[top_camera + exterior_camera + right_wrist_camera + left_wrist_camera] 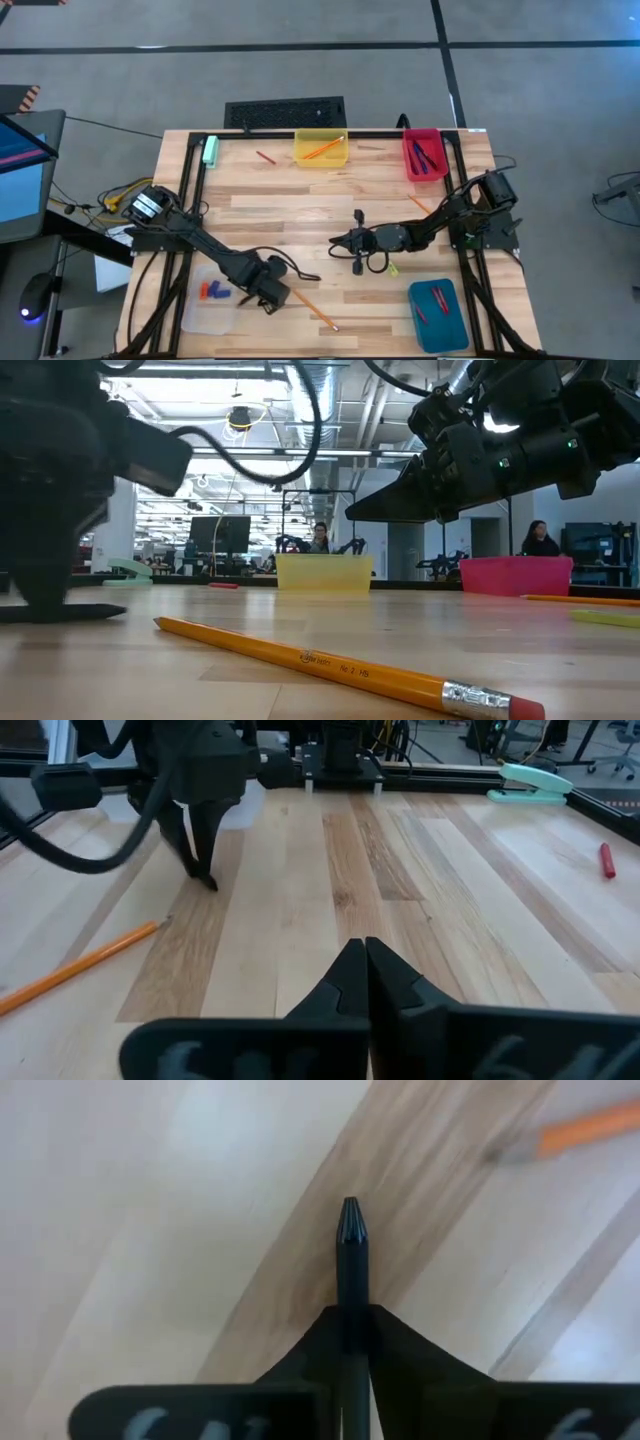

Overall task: Sort crayons/erasers/pens/pencils in bins
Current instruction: Put the black pen into the red bin, then put the orange pencil into the yellow bin

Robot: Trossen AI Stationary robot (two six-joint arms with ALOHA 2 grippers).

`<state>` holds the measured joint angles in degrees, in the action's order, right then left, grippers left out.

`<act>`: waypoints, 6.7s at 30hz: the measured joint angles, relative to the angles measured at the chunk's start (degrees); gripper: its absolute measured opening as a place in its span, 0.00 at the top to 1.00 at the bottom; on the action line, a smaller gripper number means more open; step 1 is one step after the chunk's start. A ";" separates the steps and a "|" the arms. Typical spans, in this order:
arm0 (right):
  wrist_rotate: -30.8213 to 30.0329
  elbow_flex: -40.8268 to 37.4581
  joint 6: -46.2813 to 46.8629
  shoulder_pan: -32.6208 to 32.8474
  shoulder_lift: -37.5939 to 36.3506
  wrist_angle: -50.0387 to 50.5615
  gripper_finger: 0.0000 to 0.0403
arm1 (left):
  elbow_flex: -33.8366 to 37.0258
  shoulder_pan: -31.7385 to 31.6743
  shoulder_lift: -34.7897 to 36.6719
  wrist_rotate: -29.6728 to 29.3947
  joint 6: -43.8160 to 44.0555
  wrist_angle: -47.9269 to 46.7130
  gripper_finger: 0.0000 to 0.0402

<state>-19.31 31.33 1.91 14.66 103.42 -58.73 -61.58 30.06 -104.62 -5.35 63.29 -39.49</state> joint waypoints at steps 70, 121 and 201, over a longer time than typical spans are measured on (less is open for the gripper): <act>2.51 18.82 15.39 -2.80 0.07 5.16 0.73 | 34.14 -21.97 26.66 -1.57 -39.05 90.52 0.96; -7.34 18.86 13.89 -53.95 -32.74 96.78 0.93 | 46.80 -20.02 45.70 -11.58 -56.00 81.50 0.87; -21.45 -3.76 26.34 -2.95 -45.07 62.38 0.98 | 12.15 -8.17 9.42 12.54 -64.56 38.55 0.82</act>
<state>-40.75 27.57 28.25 11.70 58.34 3.66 -49.43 21.89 -95.19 7.19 -1.27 -0.94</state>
